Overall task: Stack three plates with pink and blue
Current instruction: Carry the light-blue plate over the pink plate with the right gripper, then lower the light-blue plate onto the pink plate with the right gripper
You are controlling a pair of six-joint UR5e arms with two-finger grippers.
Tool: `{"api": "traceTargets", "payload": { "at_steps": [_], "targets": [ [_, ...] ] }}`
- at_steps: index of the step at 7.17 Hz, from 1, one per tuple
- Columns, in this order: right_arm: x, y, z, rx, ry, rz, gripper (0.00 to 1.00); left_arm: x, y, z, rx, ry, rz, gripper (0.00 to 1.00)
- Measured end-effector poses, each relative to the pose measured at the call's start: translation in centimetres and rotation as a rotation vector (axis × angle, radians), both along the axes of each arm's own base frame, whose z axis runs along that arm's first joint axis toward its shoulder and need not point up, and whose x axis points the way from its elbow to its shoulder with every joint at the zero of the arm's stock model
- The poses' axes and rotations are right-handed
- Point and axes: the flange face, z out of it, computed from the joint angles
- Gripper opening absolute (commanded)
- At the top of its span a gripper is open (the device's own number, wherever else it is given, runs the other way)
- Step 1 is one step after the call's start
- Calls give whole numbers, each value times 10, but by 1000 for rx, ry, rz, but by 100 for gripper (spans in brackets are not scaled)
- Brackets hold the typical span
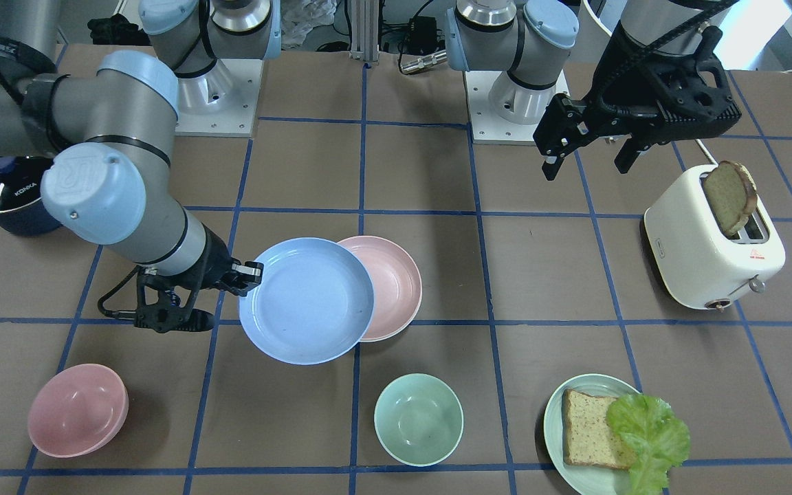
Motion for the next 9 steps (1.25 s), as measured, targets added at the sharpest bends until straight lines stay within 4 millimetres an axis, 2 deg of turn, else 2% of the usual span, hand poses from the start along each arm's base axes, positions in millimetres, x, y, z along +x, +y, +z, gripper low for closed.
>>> {"api": "traceTargets", "payload": {
  "at_steps": [2, 4, 5, 7, 9],
  "targets": [
    [34, 6, -10, -2, 8, -14, 0, 0, -1, 0, -2, 1, -1, 100],
    [57, 14, -25, 2, 11, 3, 0, 0, 0, 0, -2, 1, -1, 100],
    [64, 21, -40, -12, 10, 14, 0, 0, 0, 0, -2, 0, -1, 100],
    [66, 37, -68, -52, 3, 15, 0, 1, 0, 1, -3, -3, -1, 100],
    [69, 46, -75, -50, -29, -8, 0, 1, 0, 1, -4, -3, 0, 100]
  ]
}}
